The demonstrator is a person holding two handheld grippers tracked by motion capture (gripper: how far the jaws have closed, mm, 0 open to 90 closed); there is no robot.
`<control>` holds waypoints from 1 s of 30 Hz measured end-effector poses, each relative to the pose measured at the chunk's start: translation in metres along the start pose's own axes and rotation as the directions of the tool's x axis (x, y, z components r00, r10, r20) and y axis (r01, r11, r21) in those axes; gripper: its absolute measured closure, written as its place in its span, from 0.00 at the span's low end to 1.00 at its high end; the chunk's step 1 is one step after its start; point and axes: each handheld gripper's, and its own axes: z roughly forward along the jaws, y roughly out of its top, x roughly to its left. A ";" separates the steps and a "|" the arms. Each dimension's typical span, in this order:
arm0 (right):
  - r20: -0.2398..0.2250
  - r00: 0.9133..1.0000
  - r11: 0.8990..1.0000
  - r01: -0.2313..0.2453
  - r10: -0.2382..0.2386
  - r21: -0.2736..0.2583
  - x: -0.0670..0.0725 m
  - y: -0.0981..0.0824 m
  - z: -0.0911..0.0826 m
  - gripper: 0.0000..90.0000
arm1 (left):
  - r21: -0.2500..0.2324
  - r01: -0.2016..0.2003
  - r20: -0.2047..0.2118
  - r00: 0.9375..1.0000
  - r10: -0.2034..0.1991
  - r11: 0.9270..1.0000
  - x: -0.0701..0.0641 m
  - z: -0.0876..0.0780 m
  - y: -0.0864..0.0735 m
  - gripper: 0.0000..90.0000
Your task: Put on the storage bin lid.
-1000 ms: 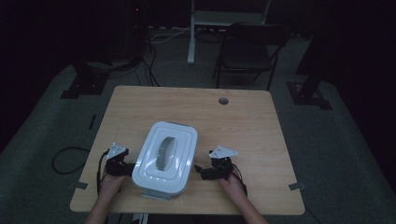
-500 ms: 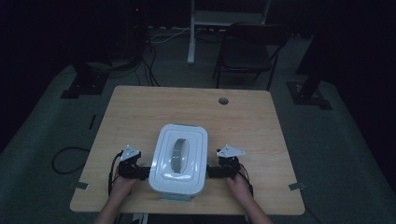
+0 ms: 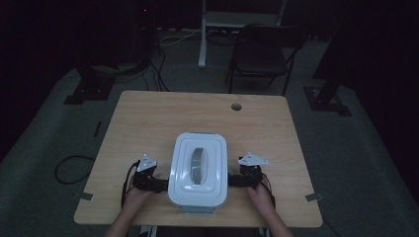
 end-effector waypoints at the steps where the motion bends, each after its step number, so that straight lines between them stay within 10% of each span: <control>1: 0.008 1.000 1.000 -0.011 0.011 -0.005 -0.001 -0.001 -0.001 0.14 | -0.003 -0.010 0.003 1.000 0.010 1.000 0.001 0.000 0.000 0.01; 11: 0.053 0.998 0.999 -0.037 0.037 -0.001 -0.015 -0.007 -0.012 0.14 | -0.024 -0.021 0.029 0.999 0.022 0.999 0.009 -0.001 -0.001 0.01; 30: 0.142 0.984 0.995 -0.103 0.104 -0.015 -0.041 -0.022 -0.035 0.14 | -0.026 0.022 -0.045 0.999 -0.023 0.999 0.041 -0.029 -0.012 0.01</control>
